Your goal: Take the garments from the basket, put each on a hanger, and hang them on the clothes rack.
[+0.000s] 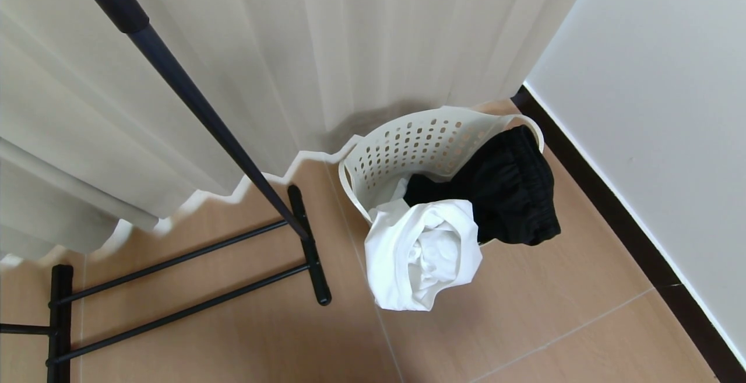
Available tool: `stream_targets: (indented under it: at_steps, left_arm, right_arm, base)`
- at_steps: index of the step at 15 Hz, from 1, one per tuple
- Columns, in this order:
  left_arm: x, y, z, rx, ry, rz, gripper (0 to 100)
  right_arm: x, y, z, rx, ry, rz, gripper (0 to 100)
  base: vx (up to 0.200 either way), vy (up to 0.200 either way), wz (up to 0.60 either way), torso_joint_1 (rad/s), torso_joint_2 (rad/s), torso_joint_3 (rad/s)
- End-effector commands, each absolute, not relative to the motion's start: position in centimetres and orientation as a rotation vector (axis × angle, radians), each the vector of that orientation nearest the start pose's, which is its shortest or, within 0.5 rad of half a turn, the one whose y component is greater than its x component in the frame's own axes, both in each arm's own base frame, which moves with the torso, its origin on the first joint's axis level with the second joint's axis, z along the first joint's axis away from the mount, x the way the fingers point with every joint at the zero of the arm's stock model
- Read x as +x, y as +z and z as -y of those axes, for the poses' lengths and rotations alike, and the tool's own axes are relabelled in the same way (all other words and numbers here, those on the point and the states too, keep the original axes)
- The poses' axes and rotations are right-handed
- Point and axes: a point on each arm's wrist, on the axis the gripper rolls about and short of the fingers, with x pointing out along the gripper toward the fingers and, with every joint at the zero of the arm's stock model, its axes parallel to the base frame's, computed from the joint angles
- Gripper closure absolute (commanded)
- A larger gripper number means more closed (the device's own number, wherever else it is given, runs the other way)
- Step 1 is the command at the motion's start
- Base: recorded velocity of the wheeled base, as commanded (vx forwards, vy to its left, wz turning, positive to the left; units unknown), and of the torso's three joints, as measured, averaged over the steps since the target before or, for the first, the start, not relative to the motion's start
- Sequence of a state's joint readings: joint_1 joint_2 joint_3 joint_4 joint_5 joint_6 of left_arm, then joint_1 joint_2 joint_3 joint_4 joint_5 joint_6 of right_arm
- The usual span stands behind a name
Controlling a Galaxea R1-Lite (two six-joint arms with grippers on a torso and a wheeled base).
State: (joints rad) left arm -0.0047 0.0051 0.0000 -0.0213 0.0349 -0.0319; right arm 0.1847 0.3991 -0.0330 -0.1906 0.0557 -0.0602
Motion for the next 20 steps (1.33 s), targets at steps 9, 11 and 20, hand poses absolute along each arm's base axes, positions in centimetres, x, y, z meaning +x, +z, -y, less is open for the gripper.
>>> stream_targets:
  at_steps: [9, 11, 20]
  left_arm:
    - [-2.2, 7.8, -0.1, -0.033, 0.030, 0.017, 0]
    - [-2.2, 7.8, -0.1, -0.033, 0.030, 0.017, 0]
    - [-2.2, 7.8, -0.1, -0.033, 0.030, 0.017, 0]
  right_arm:
    - [27.8, 12.5, -19.4, -0.966, 0.398, -0.420, 0]
    - [29.4, 12.3, -21.0, -0.984, 0.318, -0.410, 0]
    - [34.8, 12.1, -22.3, -0.902, 0.122, -0.340, 0]
  base:
    - [0.000, 0.000, 0.00, 0.000, 0.00, 0.000]
    - [0.000, 0.000, 0.00, 0.000, 0.00, 0.000]
    - [0.000, 0.000, 0.00, 0.000, 0.00, 0.000]
